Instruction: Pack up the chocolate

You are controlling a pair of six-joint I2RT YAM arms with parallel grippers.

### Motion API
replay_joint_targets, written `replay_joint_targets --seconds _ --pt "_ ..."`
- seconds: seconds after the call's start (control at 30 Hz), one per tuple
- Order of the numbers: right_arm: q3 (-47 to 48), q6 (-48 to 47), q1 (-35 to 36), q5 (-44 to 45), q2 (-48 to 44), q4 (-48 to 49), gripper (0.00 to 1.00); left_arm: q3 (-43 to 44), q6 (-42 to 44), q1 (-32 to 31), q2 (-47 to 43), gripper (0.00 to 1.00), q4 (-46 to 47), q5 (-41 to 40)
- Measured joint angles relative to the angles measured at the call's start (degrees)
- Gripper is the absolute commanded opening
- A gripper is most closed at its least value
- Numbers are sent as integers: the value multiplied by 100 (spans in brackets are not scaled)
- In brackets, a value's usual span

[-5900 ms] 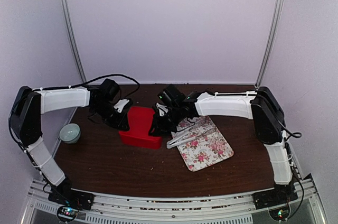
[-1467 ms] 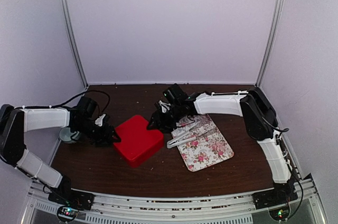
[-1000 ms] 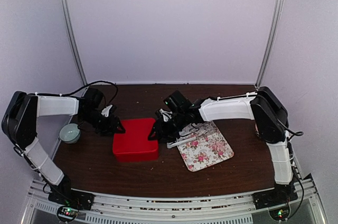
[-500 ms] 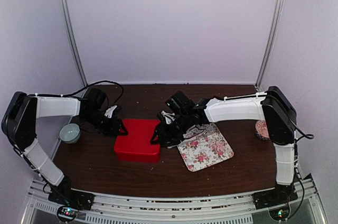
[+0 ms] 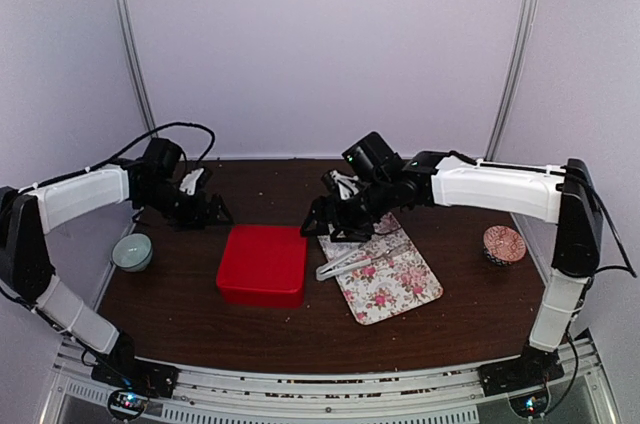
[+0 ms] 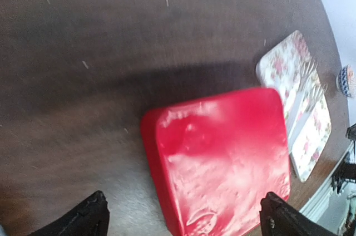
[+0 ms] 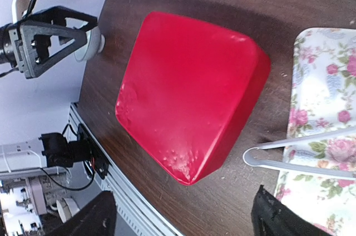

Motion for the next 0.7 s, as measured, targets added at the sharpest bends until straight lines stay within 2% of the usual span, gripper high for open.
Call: replay_joint_targets --seconds 0.13,0.3,0.5,0.7 --pt "-44 -90 -234 356 -614 -164 99 804 129 192 -138 98 -302 -212" --pt "-262 -201 -514 1005 -1585 -337 100 1416 166 205 -339 98 -455 -299" --pt "-1038 -238 -896 1838 -3193 -345 100 1521 304 208 -848 98 -634 -501" --pt "-2522 -170 -1305 2345 -4999 -96 100 1169 306 210 -1585 98 -813 -979"
